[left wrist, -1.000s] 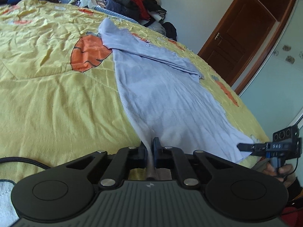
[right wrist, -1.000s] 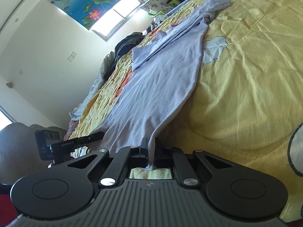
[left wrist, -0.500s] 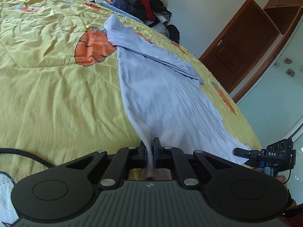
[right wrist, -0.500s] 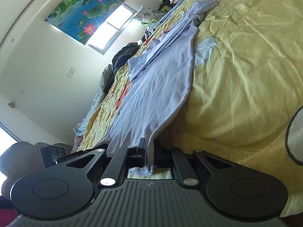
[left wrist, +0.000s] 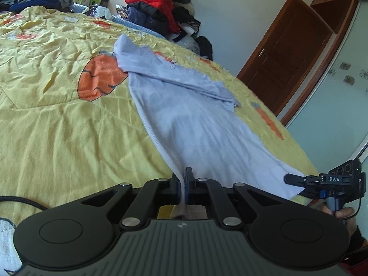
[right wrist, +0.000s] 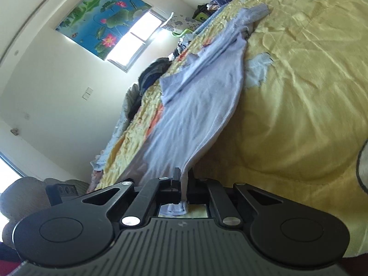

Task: Fold small clothes
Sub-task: 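Grasp the sweater hem with the left gripper while the right gripper grasps it too, then lift the hem and fold it over toward the collar with both grippers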

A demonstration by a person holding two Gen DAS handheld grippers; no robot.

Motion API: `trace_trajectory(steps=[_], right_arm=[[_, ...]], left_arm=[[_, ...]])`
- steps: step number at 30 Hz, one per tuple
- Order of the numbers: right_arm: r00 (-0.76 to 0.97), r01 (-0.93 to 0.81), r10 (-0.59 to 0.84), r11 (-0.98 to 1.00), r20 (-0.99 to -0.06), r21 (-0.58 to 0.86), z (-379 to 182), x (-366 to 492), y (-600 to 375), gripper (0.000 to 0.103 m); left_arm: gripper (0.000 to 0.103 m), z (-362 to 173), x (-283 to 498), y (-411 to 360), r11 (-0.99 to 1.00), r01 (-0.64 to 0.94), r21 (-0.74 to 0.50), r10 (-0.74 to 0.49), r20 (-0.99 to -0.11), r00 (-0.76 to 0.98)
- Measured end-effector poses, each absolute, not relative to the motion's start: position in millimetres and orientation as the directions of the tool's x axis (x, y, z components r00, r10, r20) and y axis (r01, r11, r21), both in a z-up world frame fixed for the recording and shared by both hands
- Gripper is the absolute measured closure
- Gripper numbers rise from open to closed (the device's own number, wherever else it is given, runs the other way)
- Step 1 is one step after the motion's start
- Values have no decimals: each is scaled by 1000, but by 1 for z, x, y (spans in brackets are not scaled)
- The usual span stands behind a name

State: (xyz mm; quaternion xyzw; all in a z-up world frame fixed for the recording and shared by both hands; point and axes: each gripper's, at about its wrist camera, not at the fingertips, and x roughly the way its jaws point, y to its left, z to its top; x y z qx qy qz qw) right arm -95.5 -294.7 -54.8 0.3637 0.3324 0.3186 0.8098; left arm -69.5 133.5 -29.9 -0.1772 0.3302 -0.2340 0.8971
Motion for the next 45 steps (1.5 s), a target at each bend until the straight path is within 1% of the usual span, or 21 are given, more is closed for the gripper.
trace_trajectory(steps=[6, 12, 20, 25, 29, 35, 40, 45], right_arm=[[585, -300, 769, 502, -259, 811, -40, -87, -295, 95], [605, -322, 759, 510, -241, 798, -29, -85, -293, 95], [625, -348, 750, 518, -219, 781, -17, -79, -294, 95], [639, -364, 745, 513, -193, 777, -7, -71, -296, 95], [652, -370, 734, 528, -192, 764, 2, -60, -297, 95], [676, -358, 714, 535, -183, 765, 9, -40, -302, 95], [687, -355, 706, 534, -173, 767, 13, -22, -302, 95], [706, -346, 689, 537, -163, 769, 18, -4, -301, 95]], left_arm=[[100, -17, -69, 132, 821, 310, -480, -542, -481, 689], [100, -11, -69, 134, 807, 310, -502, -551, -454, 700], [100, -6, -59, 143, 750, 293, -593, -586, -392, 709], [100, 10, -49, 136, 752, 318, -578, -585, -362, 726], [100, 20, -39, 132, 762, 311, -568, -569, -358, 740], [100, 30, -22, 137, 761, 278, -587, -545, -346, 764], [100, 37, -7, 137, 783, 258, -566, -522, -372, 768], [100, 43, 9, 135, 790, 244, -562, -507, -375, 776]])
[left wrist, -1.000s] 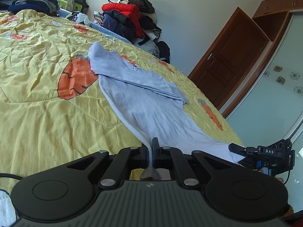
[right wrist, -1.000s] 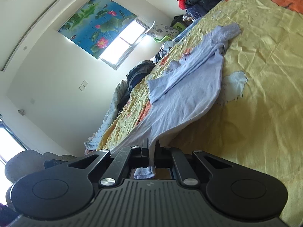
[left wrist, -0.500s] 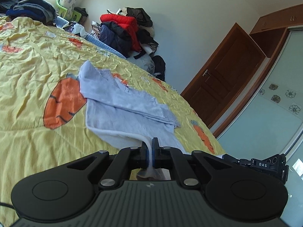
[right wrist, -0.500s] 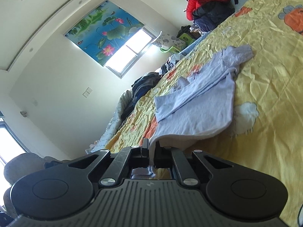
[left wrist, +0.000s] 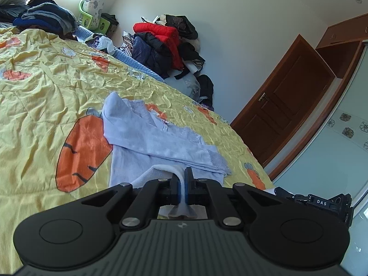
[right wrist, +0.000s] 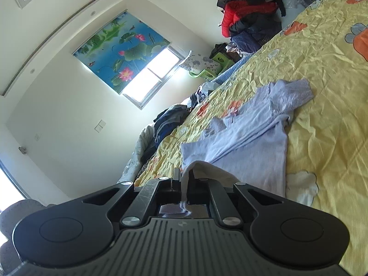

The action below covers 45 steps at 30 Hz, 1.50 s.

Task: Fold small clothes
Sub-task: 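Lift the hem and fold it over toward the collar with both grippers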

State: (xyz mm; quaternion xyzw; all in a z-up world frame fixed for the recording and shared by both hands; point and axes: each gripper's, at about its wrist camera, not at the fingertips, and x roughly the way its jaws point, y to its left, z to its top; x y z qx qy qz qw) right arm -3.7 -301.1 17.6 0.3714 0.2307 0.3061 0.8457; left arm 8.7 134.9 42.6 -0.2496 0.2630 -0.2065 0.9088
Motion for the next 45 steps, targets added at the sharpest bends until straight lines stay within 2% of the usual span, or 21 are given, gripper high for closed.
trace_trajectory(steps=[12, 30, 45], right_arm=[[744, -297, 647, 543, -166, 785, 15, 37, -310, 95], [768, -241, 620, 512, -161, 824, 3, 111, -315, 95], [776, -192, 595, 535, -206, 823, -8, 173, -311, 95]], left_arm=[[100, 48, 54, 137, 761, 189, -621, -502, -377, 779], [100, 59, 132, 125, 813, 153, -561, -444, -429, 787], [100, 55, 192, 119, 838, 129, -530, -418, -472, 776]])
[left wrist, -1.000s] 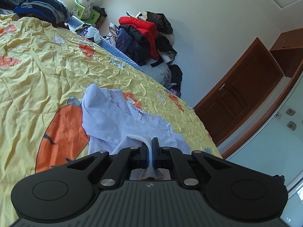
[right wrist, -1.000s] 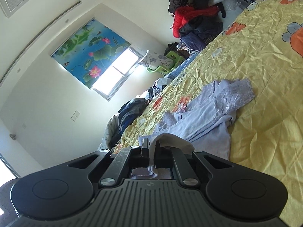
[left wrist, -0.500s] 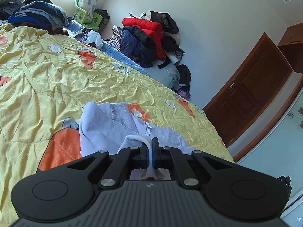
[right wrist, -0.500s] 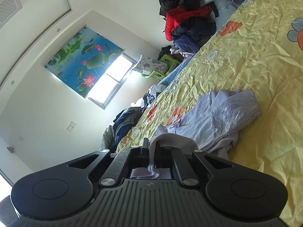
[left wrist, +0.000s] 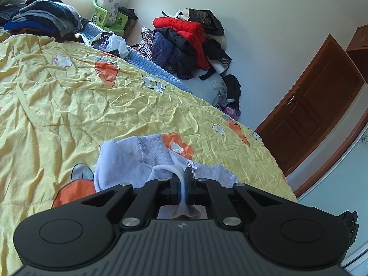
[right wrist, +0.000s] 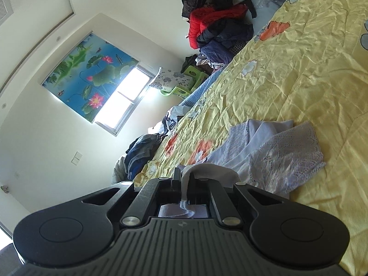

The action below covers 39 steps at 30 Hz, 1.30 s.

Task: Fold small clothes
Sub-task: 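Lift the hem and fold it over toward the collar with both grippers, then open both grippers to release the folded hem onto the sweater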

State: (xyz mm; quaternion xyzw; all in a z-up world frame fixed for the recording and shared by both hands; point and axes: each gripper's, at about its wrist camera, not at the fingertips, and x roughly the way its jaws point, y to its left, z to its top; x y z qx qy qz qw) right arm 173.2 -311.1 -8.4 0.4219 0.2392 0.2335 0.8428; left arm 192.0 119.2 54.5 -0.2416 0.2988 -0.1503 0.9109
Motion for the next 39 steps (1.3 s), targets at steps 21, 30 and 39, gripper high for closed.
trace_trajectory(steps=[21, 30, 39], right_arm=[[765, -90, 571, 552, -297, 829, -36, 243, -312, 95], [740, -34, 584, 529, -335, 848, -48, 269, -311, 89], [752, 70, 567, 438, -336, 896, -62, 289, -322, 66]], left_arm=[[99, 18, 267, 119, 812, 2, -583, -408, -567, 716], [99, -1, 292, 129, 716, -92, -692, -477, -582, 659], [100, -20, 310, 149, 568, -248, -785, -513, -574, 638]])
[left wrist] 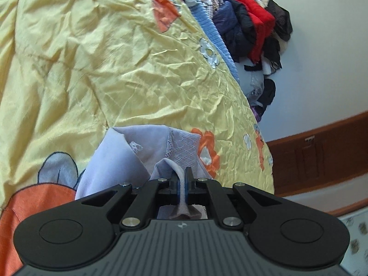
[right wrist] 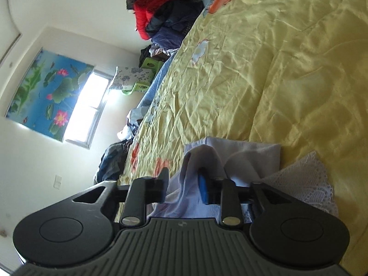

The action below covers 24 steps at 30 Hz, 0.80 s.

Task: Fold small clothes
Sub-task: 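Open both grippers to release the folded hem onto the sweater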

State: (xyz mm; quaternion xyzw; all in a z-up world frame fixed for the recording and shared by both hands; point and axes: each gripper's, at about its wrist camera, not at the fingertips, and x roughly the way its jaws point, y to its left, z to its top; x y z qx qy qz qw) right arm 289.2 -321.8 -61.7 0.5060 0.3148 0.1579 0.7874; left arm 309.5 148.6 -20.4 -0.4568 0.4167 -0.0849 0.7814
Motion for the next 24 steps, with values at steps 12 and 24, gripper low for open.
trace_trajectory(steps=[12, 24], right_arm=[[772, 74, 521, 494, -363, 866, -58, 304, -317, 48], [699, -162, 614, 635, -366, 756, -12, 298, -269, 39]], left_arm=[[88, -2, 323, 143, 539, -281, -794, -443, -552, 706], [38, 39, 299, 106, 901, -176, -397, -133, -639, 758]])
